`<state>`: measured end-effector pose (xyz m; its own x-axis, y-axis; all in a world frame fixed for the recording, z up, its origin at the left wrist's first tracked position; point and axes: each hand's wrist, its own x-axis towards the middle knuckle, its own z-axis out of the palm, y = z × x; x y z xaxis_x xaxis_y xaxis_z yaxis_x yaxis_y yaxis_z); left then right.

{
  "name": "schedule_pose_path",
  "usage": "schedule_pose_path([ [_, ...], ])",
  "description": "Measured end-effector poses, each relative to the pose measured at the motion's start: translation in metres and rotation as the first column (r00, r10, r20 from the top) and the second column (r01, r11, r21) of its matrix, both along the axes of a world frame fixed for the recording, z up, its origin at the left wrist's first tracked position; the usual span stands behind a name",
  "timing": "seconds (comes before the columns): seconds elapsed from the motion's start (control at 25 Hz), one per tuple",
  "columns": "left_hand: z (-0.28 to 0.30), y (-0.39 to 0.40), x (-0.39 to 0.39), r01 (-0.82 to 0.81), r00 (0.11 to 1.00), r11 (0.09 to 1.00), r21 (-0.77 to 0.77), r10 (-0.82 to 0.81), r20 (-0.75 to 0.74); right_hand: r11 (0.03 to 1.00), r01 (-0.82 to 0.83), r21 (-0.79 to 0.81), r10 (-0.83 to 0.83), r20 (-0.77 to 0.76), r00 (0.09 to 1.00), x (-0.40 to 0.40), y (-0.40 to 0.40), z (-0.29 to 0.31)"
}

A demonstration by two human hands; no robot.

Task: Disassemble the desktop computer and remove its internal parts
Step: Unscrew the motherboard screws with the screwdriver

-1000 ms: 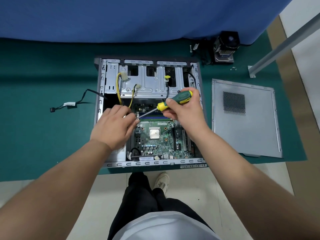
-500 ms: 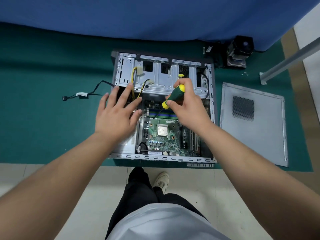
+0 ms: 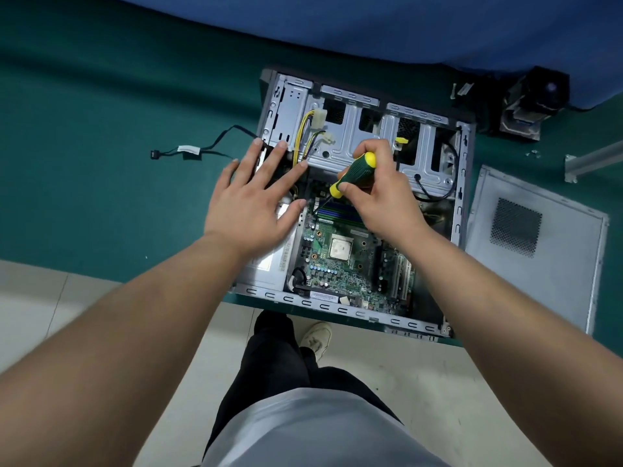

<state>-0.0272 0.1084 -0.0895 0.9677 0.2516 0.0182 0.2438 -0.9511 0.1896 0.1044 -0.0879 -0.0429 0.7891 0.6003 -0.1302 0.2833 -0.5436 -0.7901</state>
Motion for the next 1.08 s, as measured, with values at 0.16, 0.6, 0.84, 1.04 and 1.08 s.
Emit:
schedule_pose_path([
  [0.16,-0.001,0.0,0.001,0.001,1.0,1.0,0.003,-0.001,0.005,1.0,-0.023,0.022,0.023,0.008,1.0,0.001,0.003,-0.006],
  [0.6,-0.003,0.001,0.001,-0.012,1.0,1.0,0.014,0.012,0.016,0.993,-0.121,-0.005,0.121,0.086,0.989,-0.001,0.005,-0.019],
  [0.84,-0.004,0.0,0.002,-0.009,1.0,1.0,0.016,0.009,0.012,0.995,-0.102,-0.009,0.102,0.094,0.99,-0.002,0.006,-0.021],
  [1.04,-0.003,0.001,0.002,-0.009,1.0,1.0,0.011,0.009,0.011,0.992,-0.119,-0.039,0.123,0.114,0.986,-0.003,0.006,-0.021],
  [1.08,-0.003,0.001,0.002,-0.009,1.0,1.0,0.009,0.009,0.011,0.992,-0.121,-0.044,0.125,0.116,0.985,-0.003,0.005,-0.021],
])
